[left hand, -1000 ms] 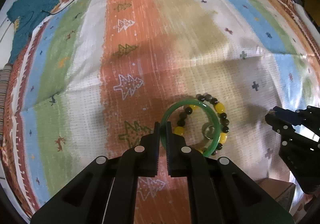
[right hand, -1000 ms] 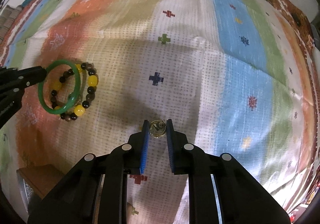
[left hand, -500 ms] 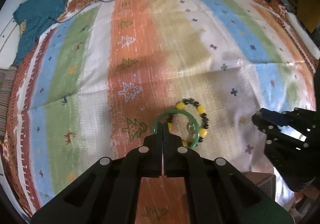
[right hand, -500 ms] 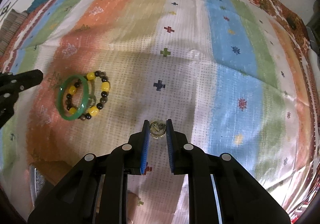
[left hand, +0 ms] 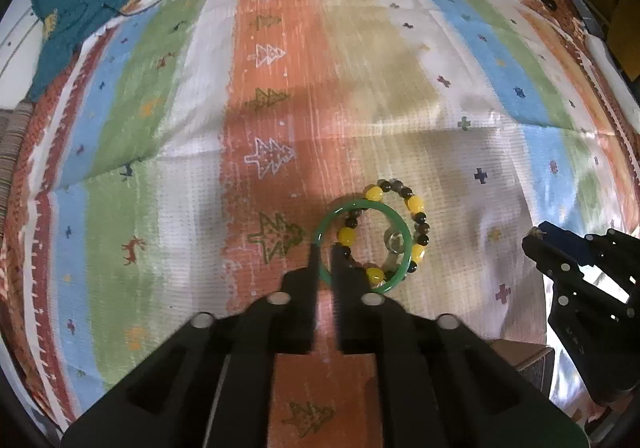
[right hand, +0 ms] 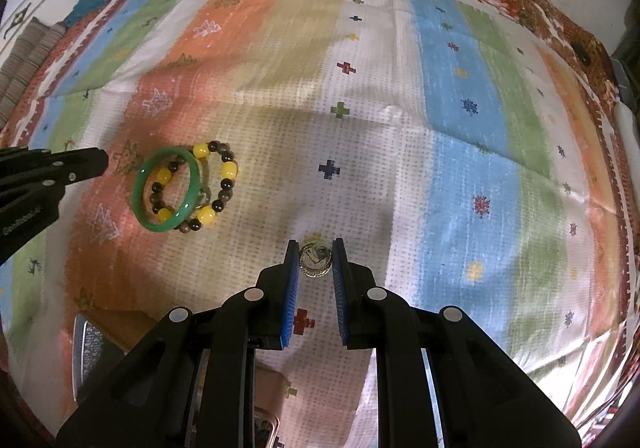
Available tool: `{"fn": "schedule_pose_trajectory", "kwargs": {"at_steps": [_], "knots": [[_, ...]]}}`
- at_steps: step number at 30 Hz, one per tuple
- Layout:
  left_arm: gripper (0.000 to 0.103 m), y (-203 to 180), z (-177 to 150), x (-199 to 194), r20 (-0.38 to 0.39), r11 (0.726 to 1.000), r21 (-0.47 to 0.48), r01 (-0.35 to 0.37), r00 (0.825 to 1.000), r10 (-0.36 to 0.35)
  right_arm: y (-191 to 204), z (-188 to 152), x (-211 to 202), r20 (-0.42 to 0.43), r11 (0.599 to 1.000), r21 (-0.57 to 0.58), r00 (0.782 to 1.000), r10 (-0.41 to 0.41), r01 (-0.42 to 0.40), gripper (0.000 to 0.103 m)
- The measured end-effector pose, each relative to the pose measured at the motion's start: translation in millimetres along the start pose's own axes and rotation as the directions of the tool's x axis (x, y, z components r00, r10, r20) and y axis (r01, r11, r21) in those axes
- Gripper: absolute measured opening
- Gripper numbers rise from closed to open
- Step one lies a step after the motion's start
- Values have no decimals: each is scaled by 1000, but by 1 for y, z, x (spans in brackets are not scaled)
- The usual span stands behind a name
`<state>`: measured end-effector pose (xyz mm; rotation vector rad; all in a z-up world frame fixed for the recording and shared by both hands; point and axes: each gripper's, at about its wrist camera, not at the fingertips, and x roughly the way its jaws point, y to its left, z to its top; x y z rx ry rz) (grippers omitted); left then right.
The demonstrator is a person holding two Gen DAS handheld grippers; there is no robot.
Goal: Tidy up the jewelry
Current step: 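Lift the green bangle with the left tool while the right tool lifts the gold charm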
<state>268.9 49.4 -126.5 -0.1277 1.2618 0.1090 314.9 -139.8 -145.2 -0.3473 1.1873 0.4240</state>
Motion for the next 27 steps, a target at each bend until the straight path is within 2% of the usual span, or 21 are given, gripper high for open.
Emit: {"fn": "schedule_pose_trajectory", "kwargs": {"at_steps": [2,17,24,27], "knots": [[21,0,1,5,-10,1000,-4,6,1000,-6,0,0,2,-4,1000,-1,1000,1,-1,17],[21,-2,2,49,-94,999,17,-35,995,36,2,2,8,-17,1000,-9,1000,18,-18,17],[21,-4,1,58,-96,998,32,-54,994,57,3,2,9,-21,1000,-12,1000,16,-16,17],[12,0,2,59,-83,999,12,-53,995,54,4,2,9,-20,1000,-17,1000,17,-18,17]]}}
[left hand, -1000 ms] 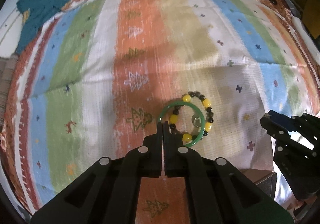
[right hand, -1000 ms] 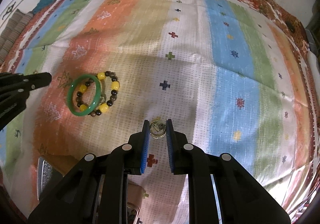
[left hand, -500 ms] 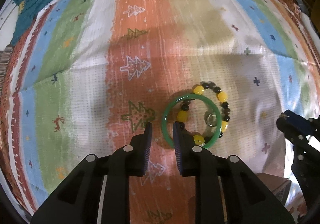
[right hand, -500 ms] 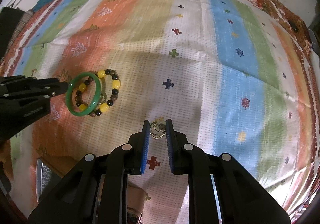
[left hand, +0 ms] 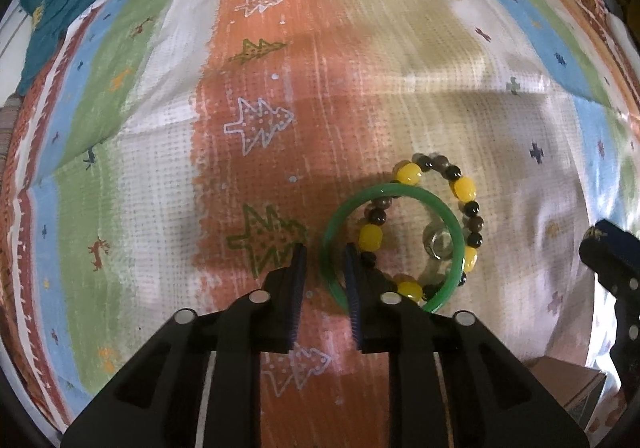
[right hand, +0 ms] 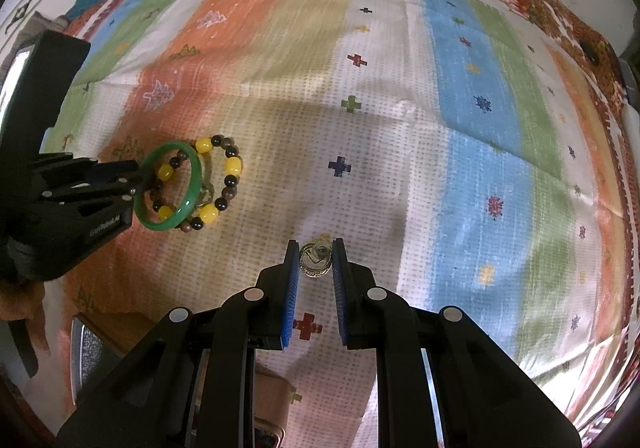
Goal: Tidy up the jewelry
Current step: 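Lift the green bangle with the left tool while the right tool lifts the gold charm, then carry the green bangle and gold charm over the silver tin with both tools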
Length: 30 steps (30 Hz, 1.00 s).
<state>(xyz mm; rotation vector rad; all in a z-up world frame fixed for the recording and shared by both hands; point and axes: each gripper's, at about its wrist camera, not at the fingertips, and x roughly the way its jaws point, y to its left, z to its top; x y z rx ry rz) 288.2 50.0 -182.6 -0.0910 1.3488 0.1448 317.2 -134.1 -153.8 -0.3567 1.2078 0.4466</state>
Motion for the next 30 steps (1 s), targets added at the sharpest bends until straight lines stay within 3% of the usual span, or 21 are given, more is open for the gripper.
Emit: {"fn": "schedule_pose_trajectory", "kwargs": {"at_steps": [1,6,13,19,30], "knots": [[7,3,1,3,4,1000,3,-3,1000,3,1,0,0,4,1000,-4,1000,4,-4,17],[6,6,-3,-2,14,1000,7,-13,1000,13,4,-2,-6,18,1000,-18,1000,7,-6,17],[6,2,-9,-47,98,1000,-9,1,995,-1,2,-8,-23,51,1000,-2,999,5,-5,17],[6,6,-23,-99,187,1000,-3,20,982,-19,3,-14,-48,103,1000,2,995,13,-13,17],[6,3,-52,-149,286,997,6,83,955,-81,9,-34,-74,158,1000,2,987,23,-24,17]]}}
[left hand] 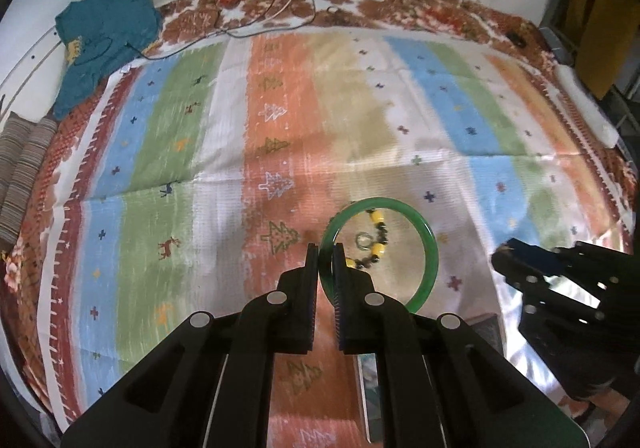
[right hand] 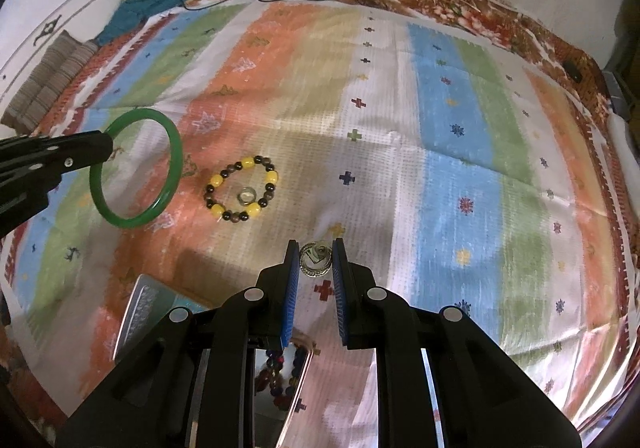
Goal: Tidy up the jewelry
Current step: 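Carry the green bangle and gold charm over the silver tin with both tools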
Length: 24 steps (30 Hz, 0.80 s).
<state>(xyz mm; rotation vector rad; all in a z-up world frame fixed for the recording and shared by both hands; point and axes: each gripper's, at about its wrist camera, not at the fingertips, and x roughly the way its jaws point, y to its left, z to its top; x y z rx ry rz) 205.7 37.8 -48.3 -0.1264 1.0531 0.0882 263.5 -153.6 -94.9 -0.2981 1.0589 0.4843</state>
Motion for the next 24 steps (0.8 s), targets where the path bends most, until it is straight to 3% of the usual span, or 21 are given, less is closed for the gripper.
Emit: {"fn": "schedule_pose_trajectory", "kwargs": {"at_steps": [7,24], "knots": [[6,-13,-19,-32,63,1000,28,4,998,-5,6,-11,-17,31,1000,-14,1000,-3,4,17],[6,-20,-53,-57,89,999,34,19,996,-22,20,-38,-50,95,999,-36,995,5,-1,17]]}}
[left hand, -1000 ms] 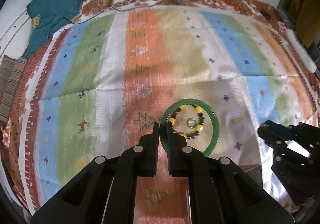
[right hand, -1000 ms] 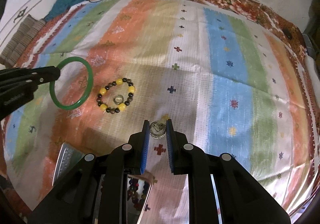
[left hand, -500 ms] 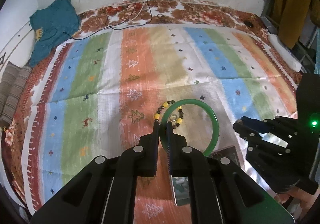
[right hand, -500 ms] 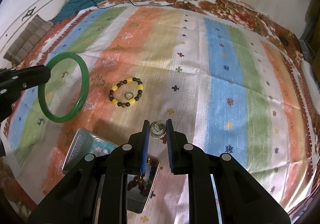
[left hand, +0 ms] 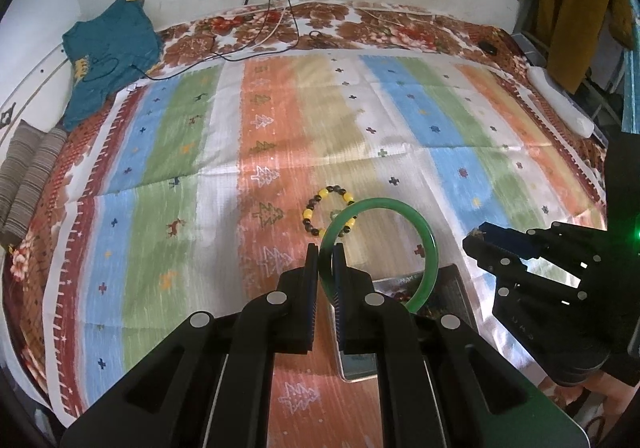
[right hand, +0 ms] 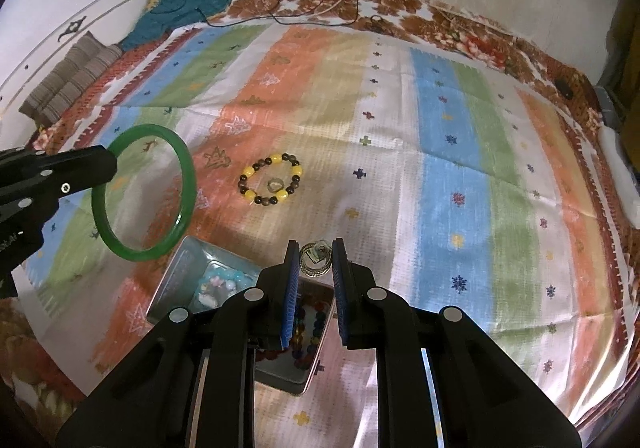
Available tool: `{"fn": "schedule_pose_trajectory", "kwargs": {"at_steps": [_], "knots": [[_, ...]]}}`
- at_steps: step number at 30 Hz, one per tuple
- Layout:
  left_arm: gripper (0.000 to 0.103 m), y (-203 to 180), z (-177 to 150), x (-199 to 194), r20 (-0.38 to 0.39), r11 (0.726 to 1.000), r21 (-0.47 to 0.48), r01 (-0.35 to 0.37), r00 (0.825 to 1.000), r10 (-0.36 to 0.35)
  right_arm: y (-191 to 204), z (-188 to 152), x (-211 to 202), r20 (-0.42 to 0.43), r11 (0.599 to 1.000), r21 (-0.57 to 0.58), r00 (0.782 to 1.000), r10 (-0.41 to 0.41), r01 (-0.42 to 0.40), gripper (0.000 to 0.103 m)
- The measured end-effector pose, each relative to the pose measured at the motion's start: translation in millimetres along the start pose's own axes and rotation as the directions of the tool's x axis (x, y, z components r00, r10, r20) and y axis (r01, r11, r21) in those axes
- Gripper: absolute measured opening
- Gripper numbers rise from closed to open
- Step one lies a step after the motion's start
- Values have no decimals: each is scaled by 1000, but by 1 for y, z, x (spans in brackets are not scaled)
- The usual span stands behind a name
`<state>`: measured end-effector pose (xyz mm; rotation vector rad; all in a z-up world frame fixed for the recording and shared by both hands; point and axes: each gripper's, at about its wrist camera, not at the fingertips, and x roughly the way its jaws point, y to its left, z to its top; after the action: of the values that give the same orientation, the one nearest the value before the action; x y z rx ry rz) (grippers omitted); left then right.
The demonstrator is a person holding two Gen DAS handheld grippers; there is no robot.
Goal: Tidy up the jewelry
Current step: 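Carry the green bangle and gold charm over the silver tin with both tools, then open the left tool to drop the bangle in the tin while the right tool releases the charm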
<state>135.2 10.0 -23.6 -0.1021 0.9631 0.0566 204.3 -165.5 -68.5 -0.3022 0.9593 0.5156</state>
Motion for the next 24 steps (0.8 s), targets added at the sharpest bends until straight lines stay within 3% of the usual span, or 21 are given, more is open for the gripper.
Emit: {"fn": "schedule_pose_trajectory", "kwargs": {"at_steps": [17,21,24], "knots": [[7,-15,-21,-16,24,999,47,-6,1000,5,10,-28,-20,11,999,-11,999,41,-41,17],[7,-18,-24,-14,15,999,53,-7,1000,6,12,-29,-19,10,998,-8,998,57,-57,17],[11,-19,-24,-5,-38,999,48,14,999,-12,13,-28,-16,-4,995,-6,995,103,-103,22]]}}
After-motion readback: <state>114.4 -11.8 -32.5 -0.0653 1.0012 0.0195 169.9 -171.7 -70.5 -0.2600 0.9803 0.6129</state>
